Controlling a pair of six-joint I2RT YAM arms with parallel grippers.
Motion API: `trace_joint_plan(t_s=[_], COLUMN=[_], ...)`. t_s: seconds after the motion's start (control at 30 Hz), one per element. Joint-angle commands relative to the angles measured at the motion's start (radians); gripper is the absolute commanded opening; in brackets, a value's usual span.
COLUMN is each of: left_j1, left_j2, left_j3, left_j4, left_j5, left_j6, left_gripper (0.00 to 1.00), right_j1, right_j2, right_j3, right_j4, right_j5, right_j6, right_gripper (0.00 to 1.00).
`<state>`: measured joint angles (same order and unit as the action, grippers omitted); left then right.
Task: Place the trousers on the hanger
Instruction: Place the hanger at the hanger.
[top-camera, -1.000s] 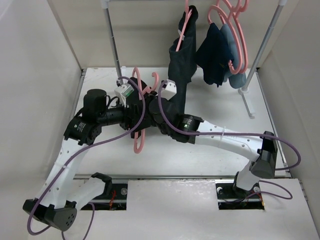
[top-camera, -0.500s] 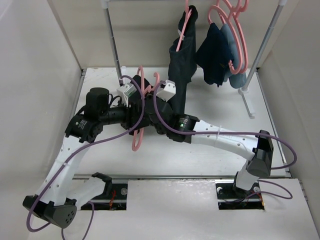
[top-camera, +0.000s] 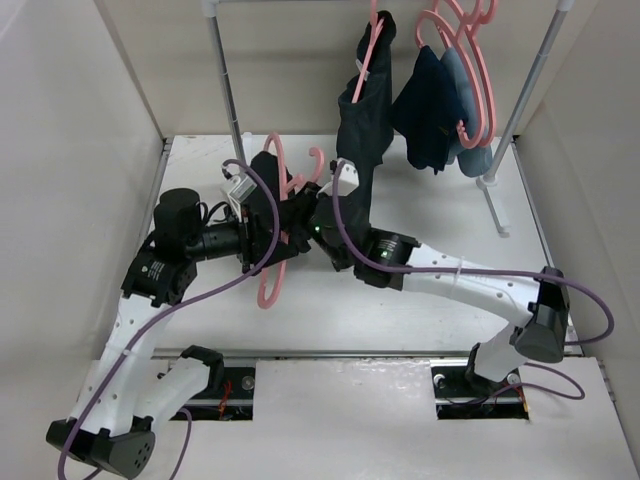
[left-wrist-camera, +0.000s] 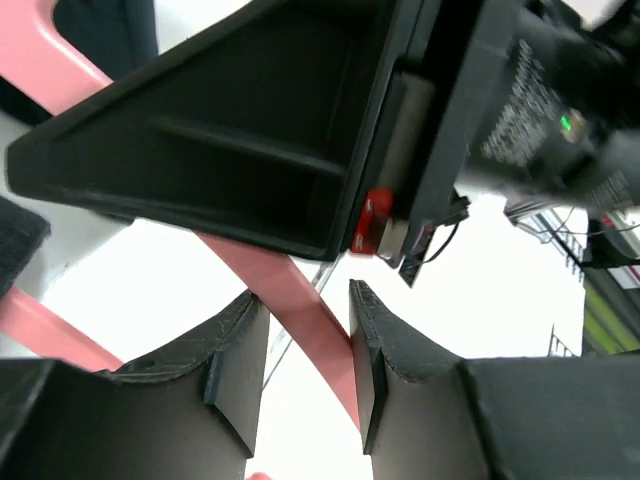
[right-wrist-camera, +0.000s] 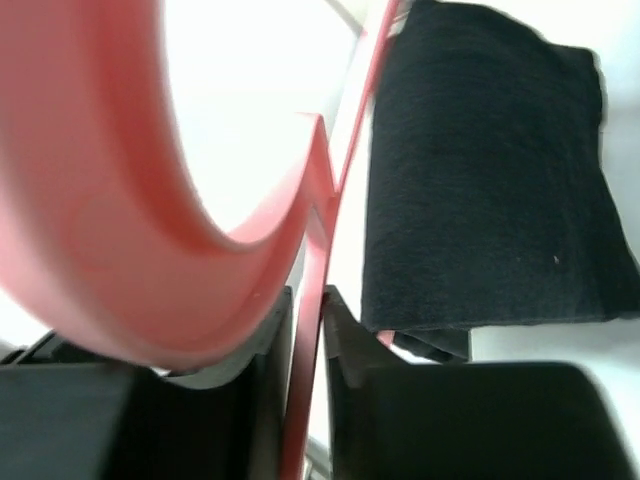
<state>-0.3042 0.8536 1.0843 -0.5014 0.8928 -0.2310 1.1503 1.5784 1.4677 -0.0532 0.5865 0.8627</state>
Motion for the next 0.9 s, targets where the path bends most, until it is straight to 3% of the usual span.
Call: trace_joint_plan(t_s=[0.0, 0.17, 0.43, 0.47, 0.5, 0.53, 0.6, 0.83, 0.87], left_j1=[0.007, 0.007, 0.007, 0.007, 0.007, 0.017, 0.017, 0.037, 0.037], left_j2=[-0.048, -0.068, -0.077, -0.077, -0.077, -0.077, -0.077, -0.077, -0.077], left_j3=[-0.006, -0.024, -0.034, -0.043, -0.043, -0.043, -0.043, -0.052, -0.052], left_j4=[0.170, 0.254, 0.305, 0.320, 0.320, 0.334, 0.334, 0.331, 0.304], left_j5=[0.192, 0.247, 0.273, 0.273, 0.288, 0.288, 0.301, 0.321, 0.266], left_j6=[0.055, 0.001, -0.051, -0.051, -0.063, -0.064, -0.073, -0.073, -0.073], left_gripper=[0.00, 0.00, 0.00, 0.00, 0.00, 0.00, 0.00, 0.00, 0.00], right_j1=[-0.076, -0.127, -0.205, -0.205, -0.215, -0.224, -0.224, -0.233, -0.224], right_j2=[-0.107, -0.107, -0.087, -0.087, -0.087, -0.099, -0.100, -0.119, -0.120], right_j3=[-0.021, -0.021, -0.118, -0.135, -0.151, -0.180, -0.205, -0.245, -0.254], right_j4=[0.137, 0.159, 0.363, 0.422, 0.447, 0.488, 0.524, 0.572, 0.572], right_j5=[-0.169, -0.367, -0.652, -0.666, -0.677, -0.677, -0.689, -0.677, -0.635], right_j6=[-0.030, -0.039, 0.050, 0.064, 0.064, 0.064, 0.064, 0.093, 0.093], right_gripper=[0.24, 0.42, 0.52, 0.46, 0.27, 0.16, 0.01, 0.00, 0.00])
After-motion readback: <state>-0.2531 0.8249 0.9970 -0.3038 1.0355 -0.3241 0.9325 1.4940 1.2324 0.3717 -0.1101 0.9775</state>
